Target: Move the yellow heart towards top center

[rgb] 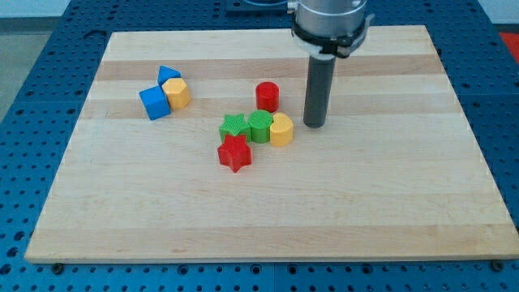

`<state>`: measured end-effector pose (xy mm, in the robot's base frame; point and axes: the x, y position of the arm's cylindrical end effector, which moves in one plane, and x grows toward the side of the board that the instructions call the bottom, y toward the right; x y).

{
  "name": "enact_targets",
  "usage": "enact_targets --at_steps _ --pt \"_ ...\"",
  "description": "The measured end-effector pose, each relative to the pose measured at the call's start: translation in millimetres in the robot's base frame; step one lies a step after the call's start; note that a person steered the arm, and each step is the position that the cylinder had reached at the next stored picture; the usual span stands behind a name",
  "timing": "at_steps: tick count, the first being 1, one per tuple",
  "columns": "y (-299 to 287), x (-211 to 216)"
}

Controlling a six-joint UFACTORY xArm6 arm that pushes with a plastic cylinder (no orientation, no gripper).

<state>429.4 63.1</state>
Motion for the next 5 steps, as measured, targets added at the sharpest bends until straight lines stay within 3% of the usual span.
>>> enact_targets --at_steps 3,5 --pt "-23 43" --pt "-68 39"
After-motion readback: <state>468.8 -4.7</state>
